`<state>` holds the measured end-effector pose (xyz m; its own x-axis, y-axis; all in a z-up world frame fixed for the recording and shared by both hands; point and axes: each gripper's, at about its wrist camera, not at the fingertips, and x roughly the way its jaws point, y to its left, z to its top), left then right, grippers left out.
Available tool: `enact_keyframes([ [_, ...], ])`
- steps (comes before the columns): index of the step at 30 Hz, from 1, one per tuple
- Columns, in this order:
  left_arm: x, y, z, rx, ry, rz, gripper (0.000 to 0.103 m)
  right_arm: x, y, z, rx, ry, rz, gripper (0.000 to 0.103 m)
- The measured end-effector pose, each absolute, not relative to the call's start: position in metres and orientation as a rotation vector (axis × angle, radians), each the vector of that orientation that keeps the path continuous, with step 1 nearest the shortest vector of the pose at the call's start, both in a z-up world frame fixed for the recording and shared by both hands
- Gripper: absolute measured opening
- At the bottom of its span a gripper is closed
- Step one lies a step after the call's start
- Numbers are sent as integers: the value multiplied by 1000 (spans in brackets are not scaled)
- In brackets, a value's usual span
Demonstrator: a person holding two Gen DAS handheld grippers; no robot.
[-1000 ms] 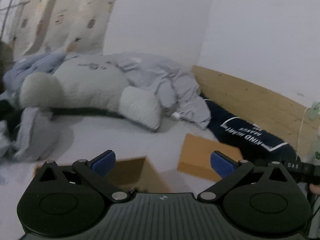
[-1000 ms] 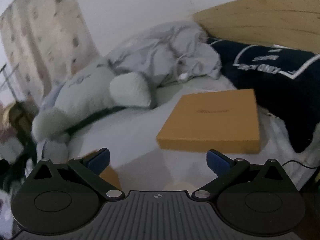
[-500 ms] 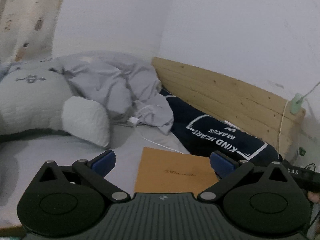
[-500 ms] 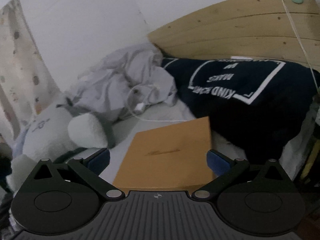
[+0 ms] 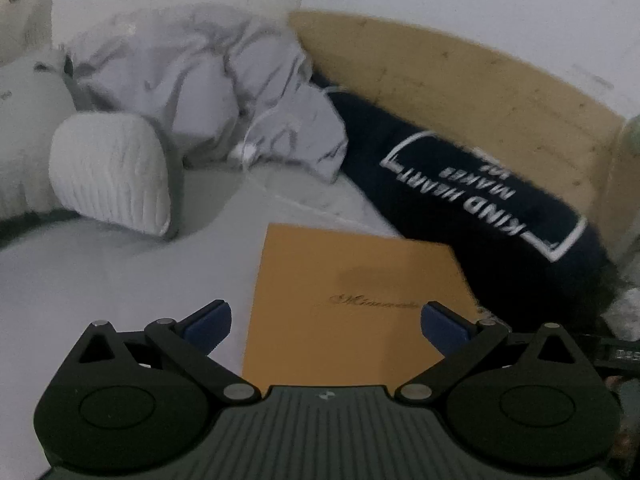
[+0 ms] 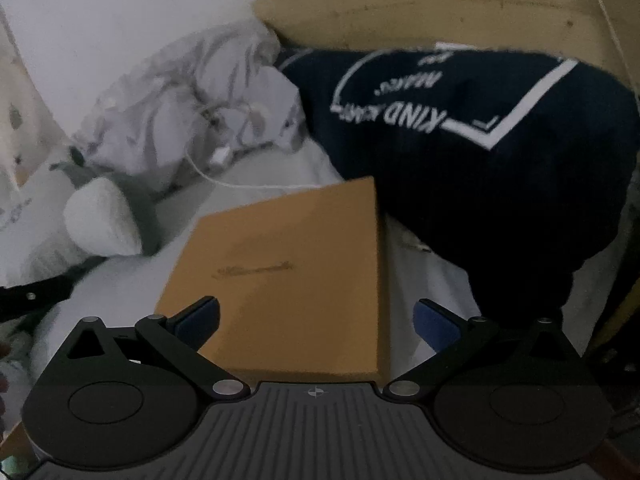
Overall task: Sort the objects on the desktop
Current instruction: 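Move both tools to the flat orange Miaoweitu box by the headboard, then close both tools on opposite edges of the orange box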
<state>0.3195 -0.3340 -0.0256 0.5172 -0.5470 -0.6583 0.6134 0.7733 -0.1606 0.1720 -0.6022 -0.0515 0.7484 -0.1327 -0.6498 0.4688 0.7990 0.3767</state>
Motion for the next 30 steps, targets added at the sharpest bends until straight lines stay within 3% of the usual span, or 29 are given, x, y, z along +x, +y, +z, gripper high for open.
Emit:
enact_keyframes([
  [11,409,-365,-101,73,932,-720,103,235,-616,-96,479,717,-370,103],
  [30,452,-391,-153,43,1014,-769,103,295,-614,-135,400,759,-428,103],
])
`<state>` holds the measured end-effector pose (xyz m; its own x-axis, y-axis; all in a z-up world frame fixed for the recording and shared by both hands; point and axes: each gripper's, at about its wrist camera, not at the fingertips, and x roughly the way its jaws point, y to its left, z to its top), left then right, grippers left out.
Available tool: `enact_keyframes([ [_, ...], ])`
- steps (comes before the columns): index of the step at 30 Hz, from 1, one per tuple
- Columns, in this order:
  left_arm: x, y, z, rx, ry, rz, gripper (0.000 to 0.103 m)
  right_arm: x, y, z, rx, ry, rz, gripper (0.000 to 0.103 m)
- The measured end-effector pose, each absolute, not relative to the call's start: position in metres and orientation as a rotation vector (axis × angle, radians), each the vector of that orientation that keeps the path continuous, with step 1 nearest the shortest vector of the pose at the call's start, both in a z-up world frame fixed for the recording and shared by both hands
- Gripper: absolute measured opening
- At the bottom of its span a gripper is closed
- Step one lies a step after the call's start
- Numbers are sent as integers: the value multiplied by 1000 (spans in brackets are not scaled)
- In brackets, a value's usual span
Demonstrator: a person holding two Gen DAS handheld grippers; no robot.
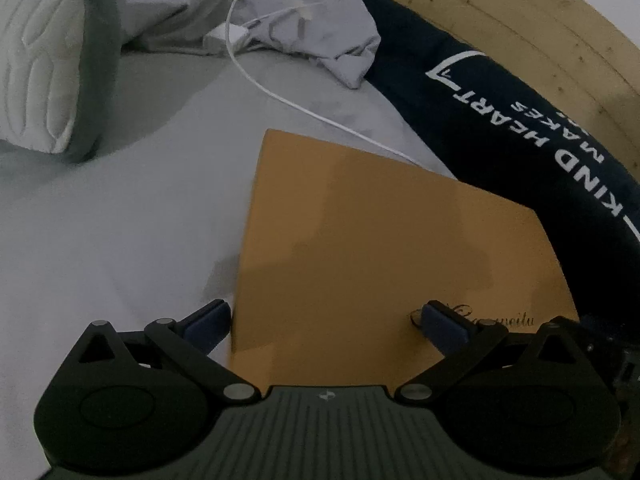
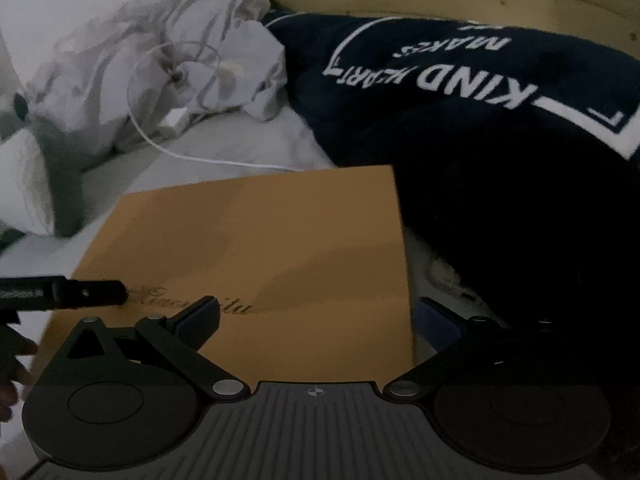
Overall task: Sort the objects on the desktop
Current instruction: 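Close both tools on opposite edges of the orange box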
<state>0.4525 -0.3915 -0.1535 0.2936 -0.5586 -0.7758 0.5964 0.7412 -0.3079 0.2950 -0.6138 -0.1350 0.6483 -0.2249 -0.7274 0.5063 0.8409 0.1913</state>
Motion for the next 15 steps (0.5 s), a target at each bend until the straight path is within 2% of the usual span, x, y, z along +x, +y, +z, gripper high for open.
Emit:
enact_keyframes([
  [15,462,-385,-164,-62,1036,-743,103,290,-620,-152,504,767,-444,103],
])
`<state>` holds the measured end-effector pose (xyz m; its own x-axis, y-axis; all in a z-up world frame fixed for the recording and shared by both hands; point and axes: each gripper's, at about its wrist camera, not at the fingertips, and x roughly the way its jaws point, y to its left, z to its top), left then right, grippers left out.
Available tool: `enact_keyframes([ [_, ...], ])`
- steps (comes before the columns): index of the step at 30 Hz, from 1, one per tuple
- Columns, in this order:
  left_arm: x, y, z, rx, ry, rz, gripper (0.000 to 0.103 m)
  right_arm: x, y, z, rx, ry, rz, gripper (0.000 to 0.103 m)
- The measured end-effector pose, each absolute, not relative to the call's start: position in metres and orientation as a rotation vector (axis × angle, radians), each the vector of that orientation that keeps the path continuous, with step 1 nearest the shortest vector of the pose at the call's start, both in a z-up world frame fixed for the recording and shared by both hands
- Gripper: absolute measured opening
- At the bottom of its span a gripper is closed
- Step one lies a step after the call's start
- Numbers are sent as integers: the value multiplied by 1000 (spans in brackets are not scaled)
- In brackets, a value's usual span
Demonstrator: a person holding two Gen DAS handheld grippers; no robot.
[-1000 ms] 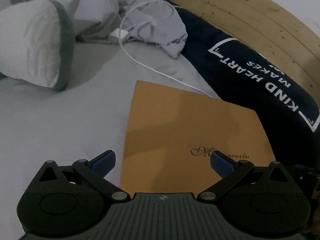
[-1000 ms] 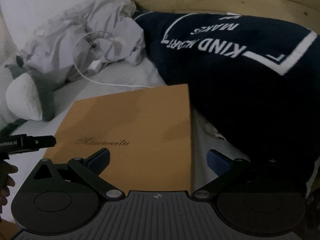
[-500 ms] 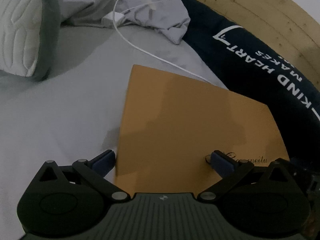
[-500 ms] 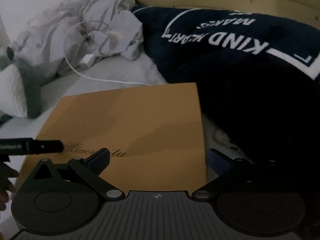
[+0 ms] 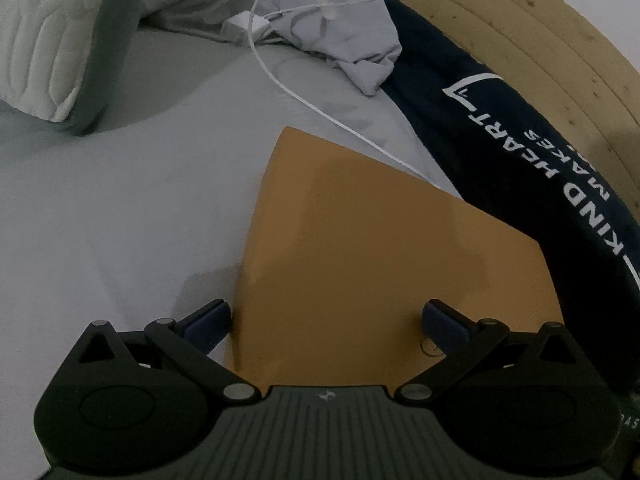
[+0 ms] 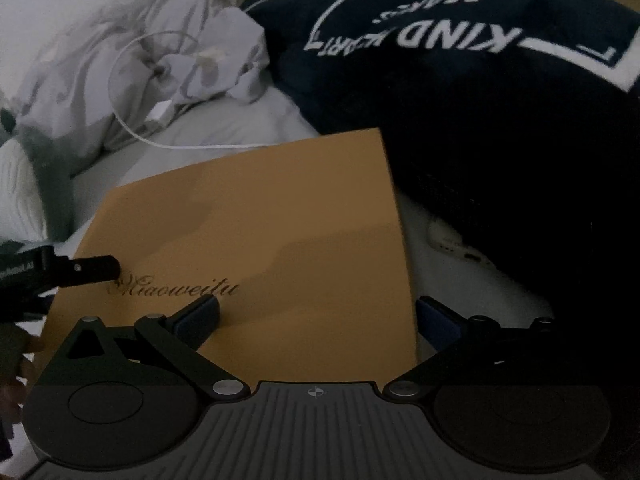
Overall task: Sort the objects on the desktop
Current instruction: 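Close both tools on opposite edges of the orange box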
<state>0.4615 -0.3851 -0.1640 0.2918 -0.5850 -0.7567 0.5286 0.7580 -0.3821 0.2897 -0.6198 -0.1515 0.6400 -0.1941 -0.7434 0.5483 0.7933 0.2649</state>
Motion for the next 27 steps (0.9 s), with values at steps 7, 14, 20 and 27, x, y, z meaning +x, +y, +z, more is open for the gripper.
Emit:
enact_keyframes([
  [7,447,-380,-154,-79,1050,-695,103,291,-615,-141,525,829,-449,103],
  [14,428,-361,-126,-85,1025,-650,103,282,-600,-114,497,811,-403,103],
  [20,409,-340,-91,-127,995,-634,103,272,-586,-71,432,768,-367,103],
  [27,384,-317,-34,-154,928,-613,103,254,-571,-14,402,712,-323,103],
])
